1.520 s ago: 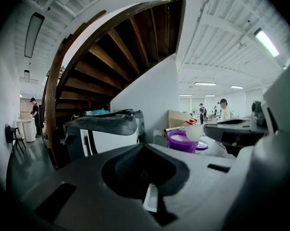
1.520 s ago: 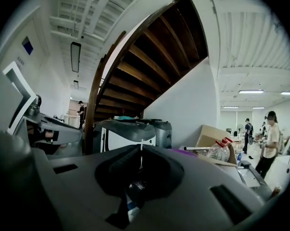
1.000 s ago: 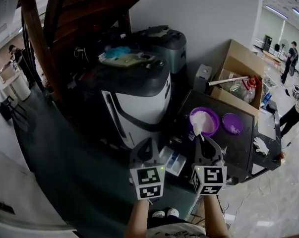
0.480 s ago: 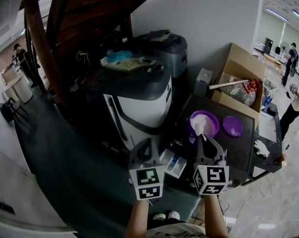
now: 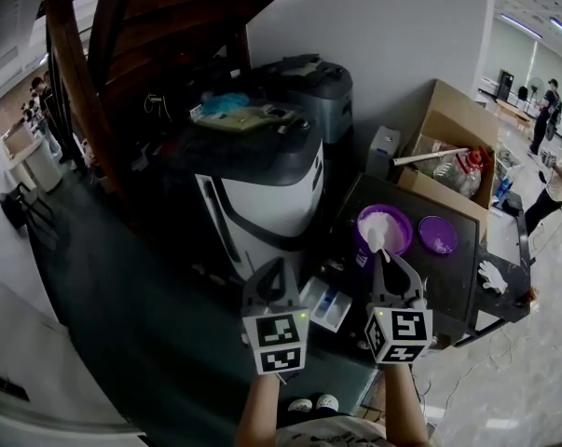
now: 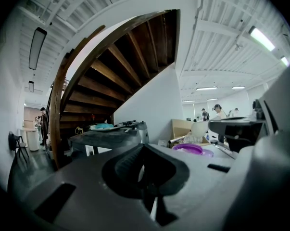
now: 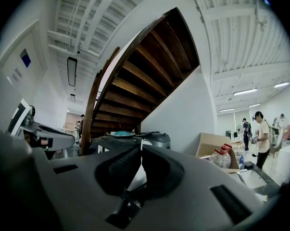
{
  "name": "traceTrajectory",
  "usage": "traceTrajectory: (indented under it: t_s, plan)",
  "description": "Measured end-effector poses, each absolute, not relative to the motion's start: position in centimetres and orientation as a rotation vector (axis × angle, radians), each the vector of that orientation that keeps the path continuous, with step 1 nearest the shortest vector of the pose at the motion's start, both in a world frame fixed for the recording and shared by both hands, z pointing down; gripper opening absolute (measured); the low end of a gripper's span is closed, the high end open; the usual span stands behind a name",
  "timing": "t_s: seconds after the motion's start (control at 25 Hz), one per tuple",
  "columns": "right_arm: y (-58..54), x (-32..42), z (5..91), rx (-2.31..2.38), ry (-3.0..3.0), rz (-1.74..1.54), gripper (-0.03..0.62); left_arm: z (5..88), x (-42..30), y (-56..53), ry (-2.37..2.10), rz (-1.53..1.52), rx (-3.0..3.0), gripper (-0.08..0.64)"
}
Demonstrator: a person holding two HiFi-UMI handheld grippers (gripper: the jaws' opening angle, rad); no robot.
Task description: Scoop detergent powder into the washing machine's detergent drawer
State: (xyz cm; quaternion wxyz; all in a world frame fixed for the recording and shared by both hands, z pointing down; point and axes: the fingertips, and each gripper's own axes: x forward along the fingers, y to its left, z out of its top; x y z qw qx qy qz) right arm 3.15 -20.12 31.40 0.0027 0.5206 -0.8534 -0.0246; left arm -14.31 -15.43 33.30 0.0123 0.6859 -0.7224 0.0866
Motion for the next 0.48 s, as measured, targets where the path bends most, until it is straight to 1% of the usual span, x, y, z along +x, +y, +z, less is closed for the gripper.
traceTrajectory:
  t_s: [0.48]
  plan:
    - [-19.91, 3.42, 31.18, 1.641, -2.679, -0.079, 0.020, 33.32, -14.12, -15.37, -2.247, 0.269, 2.145, 0.002]
